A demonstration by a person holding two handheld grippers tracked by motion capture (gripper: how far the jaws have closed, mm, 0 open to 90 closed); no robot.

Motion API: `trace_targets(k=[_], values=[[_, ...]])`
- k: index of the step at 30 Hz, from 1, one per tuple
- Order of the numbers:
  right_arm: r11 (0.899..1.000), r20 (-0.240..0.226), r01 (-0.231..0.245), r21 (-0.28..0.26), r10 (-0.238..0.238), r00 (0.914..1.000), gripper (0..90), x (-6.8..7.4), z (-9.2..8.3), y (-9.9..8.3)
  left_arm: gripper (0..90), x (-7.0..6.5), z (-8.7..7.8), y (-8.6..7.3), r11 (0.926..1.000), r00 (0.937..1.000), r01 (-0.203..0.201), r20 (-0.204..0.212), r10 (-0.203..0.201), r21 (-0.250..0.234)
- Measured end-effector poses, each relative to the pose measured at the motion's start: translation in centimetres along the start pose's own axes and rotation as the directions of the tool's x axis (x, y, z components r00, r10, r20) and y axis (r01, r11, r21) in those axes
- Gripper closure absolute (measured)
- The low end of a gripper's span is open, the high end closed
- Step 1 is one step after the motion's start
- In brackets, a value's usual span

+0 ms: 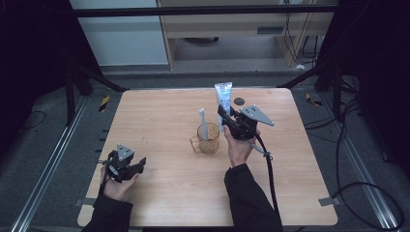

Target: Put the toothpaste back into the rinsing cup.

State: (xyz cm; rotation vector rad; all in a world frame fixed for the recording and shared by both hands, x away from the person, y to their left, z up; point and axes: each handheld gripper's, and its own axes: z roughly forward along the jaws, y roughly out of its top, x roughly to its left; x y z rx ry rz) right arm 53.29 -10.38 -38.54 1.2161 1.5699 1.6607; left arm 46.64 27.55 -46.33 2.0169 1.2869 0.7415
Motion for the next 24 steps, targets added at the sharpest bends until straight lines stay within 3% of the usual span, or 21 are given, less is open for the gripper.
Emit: trace_targets(k=[24], values=[[1.000, 0.022, -0.027, 0.006, 0.027, 0.9994, 68.6, 0.3, 2.2, -1.7, 47.2, -0.1, 0.0, 0.0, 1.0000, 1.0000, -0.002, 0.003, 0.002, 0.000]])
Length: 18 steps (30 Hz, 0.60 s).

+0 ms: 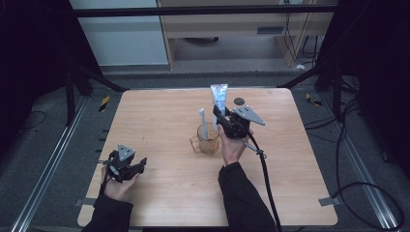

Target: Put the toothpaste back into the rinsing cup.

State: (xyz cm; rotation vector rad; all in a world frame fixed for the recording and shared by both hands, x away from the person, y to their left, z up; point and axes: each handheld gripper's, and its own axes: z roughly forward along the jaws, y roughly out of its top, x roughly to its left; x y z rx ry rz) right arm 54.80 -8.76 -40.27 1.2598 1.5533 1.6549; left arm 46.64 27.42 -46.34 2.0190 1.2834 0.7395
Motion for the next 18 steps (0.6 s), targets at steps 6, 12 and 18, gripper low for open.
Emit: trace_targets(k=[6, 12, 18], values=[[1.000, -0.005, -0.006, 0.001, 0.006, 1.0000, 68.6, 0.1, 0.4, -0.4, 47.1, 0.0, 0.1, 0.0, 1.0000, 1.0000, -0.001, -0.001, 0.001, 0.002], [1.000, -0.008, -0.001, 0.007, 0.001, 1.0000, 68.6, 0.4, 0.8, -0.8, 47.2, 0.0, 0.1, 0.0, 1.0000, 1.0000, 0.000, -0.001, 0.000, 0.002], [1.000, -0.006, 0.000, 0.020, 0.001, 1.0000, 68.6, 0.4, 1.2, -1.5, 47.2, 0.0, 0.1, 0.0, 1.0000, 1.0000, -0.003, 0.000, 0.003, 0.003]])
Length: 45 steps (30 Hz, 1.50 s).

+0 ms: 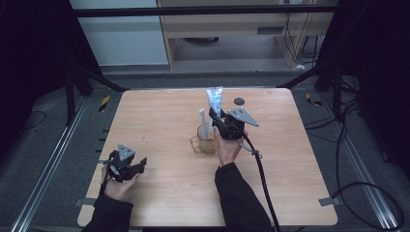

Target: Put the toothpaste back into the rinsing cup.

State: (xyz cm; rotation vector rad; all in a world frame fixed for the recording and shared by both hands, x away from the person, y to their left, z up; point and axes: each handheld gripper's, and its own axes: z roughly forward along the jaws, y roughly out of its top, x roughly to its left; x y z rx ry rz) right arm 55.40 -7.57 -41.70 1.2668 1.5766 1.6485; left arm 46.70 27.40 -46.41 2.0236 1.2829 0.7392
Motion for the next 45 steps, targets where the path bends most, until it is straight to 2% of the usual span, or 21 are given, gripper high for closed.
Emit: trace_targets(k=[25, 45], values=[[0.999, 0.007, 0.014, 0.039, -0.014, 0.9999, 67.9, 0.2, 0.8, -2.1, 47.3, 0.0, 0.0, 0.0, 1.0000, 1.0000, -0.002, -0.002, 0.002, 0.000], [0.991, -0.008, 0.047, 0.123, -0.046, 0.9989, 65.5, 0.1, 1.1, -3.4, 47.2, -0.1, 0.1, 0.0, 1.0000, 1.0000, -0.005, -0.004, 0.005, 0.003]])
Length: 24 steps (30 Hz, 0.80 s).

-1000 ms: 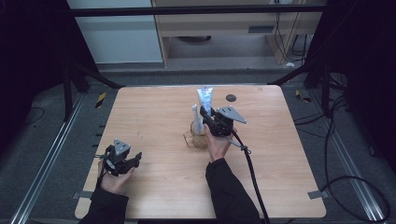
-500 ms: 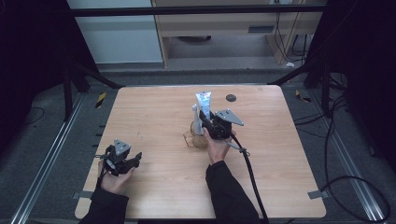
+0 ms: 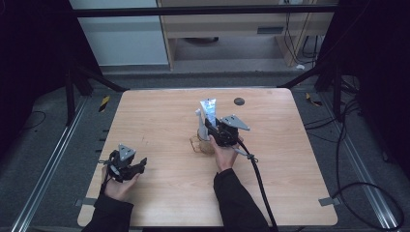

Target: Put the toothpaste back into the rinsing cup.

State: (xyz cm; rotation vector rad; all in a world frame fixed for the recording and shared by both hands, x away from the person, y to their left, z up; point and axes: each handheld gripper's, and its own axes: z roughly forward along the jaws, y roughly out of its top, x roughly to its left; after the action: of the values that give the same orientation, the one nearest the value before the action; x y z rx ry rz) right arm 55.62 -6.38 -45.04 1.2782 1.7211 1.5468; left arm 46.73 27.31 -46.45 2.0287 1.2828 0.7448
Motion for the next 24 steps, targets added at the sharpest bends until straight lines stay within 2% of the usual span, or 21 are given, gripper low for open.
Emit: trace_targets(k=[24], values=[[0.999, -0.003, 0.030, 0.026, -0.030, 0.9995, 62.6, 0.03, -0.54, 0.05, 47.2, -0.04, -0.01, 0.02, 1.0000, 1.0000, -0.001, -0.002, 0.001, 0.001]])
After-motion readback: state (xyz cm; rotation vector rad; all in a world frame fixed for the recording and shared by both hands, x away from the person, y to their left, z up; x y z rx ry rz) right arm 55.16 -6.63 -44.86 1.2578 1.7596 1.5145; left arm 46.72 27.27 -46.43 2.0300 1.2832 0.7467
